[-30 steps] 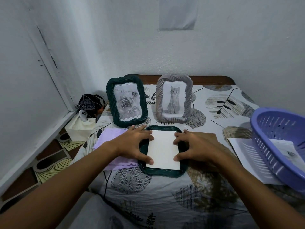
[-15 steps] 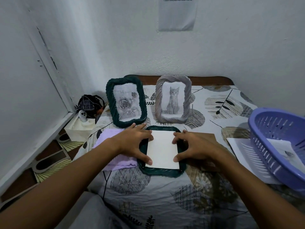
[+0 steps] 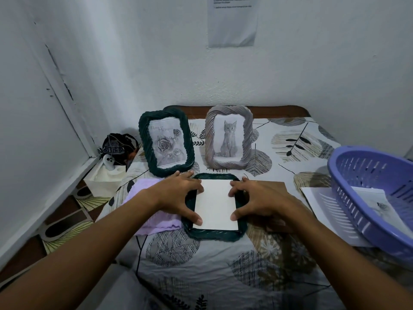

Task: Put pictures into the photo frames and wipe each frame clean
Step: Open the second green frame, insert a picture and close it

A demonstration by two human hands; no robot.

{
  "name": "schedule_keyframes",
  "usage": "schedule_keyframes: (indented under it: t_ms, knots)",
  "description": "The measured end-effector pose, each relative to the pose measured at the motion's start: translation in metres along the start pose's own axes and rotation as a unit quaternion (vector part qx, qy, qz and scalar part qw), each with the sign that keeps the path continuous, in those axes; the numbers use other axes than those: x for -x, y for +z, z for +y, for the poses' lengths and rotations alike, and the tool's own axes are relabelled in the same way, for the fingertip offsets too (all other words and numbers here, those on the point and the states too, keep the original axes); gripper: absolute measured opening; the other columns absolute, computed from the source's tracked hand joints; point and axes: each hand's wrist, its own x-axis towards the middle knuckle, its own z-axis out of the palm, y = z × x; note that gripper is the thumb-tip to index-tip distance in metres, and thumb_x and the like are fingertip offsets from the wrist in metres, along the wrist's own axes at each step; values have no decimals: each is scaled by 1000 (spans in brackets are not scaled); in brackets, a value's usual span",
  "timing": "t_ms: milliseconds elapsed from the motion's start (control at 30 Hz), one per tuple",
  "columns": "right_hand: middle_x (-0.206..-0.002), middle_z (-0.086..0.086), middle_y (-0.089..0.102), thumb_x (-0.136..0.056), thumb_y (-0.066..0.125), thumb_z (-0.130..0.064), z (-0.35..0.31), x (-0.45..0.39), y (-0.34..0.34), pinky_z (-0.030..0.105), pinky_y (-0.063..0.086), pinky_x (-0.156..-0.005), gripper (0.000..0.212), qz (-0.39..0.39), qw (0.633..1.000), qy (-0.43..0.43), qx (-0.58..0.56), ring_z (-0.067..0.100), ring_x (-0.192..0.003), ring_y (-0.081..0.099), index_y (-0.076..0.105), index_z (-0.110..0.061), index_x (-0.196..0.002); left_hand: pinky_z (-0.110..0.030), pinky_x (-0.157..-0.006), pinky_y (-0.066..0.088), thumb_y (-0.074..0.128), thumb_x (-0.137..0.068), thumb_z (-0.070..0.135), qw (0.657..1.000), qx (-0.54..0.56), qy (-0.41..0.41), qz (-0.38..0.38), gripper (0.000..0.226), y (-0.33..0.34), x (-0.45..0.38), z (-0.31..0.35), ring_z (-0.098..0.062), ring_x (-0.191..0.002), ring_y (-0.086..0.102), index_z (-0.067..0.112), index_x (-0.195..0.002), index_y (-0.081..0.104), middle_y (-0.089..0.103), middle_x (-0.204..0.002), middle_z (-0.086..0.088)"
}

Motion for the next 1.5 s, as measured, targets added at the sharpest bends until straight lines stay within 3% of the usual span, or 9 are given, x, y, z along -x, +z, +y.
schedule_keyframes:
  t_ms: [233,500,733,900,1000,1167,1300,1400,1500]
  knots:
    - [-142,-2,48,-63,85,-45,0,0,0,37,40,-103,66,-7,1000,6,-8,20,-134,37,59,-26,-121,-37,-116,13,67,-59,77,1000,-5,-3,-2,95,-4,0,2,-16,-145,17,24,-135,47,39,-149,3]
    - [-141,0,48,-60,85,-48,1,-1,0,41,42,-102,68,-7,1000,9,-4,23,-132,40,58,-28,-120,-35,-111,23,43,-43,93,1000,-13,6,-1,114,-3,0,1,-17,-137,30,23,-133,48,45,-143,4]
    - [-139,3,48,-60,85,-48,0,0,1,40,43,-100,67,-4,1000,3,-1,24,-131,42,59,-28,-118,-38,-116,15,41,-42,95,1000,0,9,-7,117,-5,2,2,-15,-144,18,24,-135,46,42,-146,6]
    - [-141,-1,47,-63,83,-49,-1,4,-1,36,44,-97,63,-4,1000,9,-15,22,-126,46,59,-29,-118,-37,-117,14,62,-57,83,1000,8,3,-10,104,-9,2,6,-15,-145,17,20,-139,44,33,-153,2]
    - [-128,-1,57,-78,74,-43,2,10,-8,32,45,-87,42,77,993,20,-85,18,-111,55,63,-26,-115,-32,-113,26,67,-69,71,997,73,-9,40,91,-15,0,18,-14,-138,33,19,-141,45,40,-148,5]
    - [-90,-1,68,-88,63,-15,25,36,-22,30,47,-77,11,276,929,124,-213,18,-89,63,69,-17,-98,-33,-89,54,64,-82,55,916,373,-2,151,59,-14,-19,82,-6,-100,63,18,-128,57,66,-119,1]
    - [-79,13,64,-89,51,-3,44,60,-24,42,53,-66,16,223,898,207,-318,27,-70,60,65,-7,-95,-38,-85,49,51,-83,67,823,556,-64,93,57,-5,-42,141,-28,-92,61,21,-116,56,62,-103,-15]
    - [-85,21,64,-94,42,2,43,70,-22,36,52,-61,19,193,855,240,-418,25,-68,59,60,-5,-96,-32,-63,37,41,-96,55,770,627,-109,59,38,-9,-48,165,-20,-68,43,18,-101,48,44,-82,-8]
    - [-93,24,64,-92,47,7,39,75,-21,34,54,-63,18,191,819,244,-484,27,-73,62,57,-3,-103,-29,-67,44,33,-98,54,721,676,-143,42,28,-15,-52,173,-14,-70,50,28,-102,44,47,-82,1]
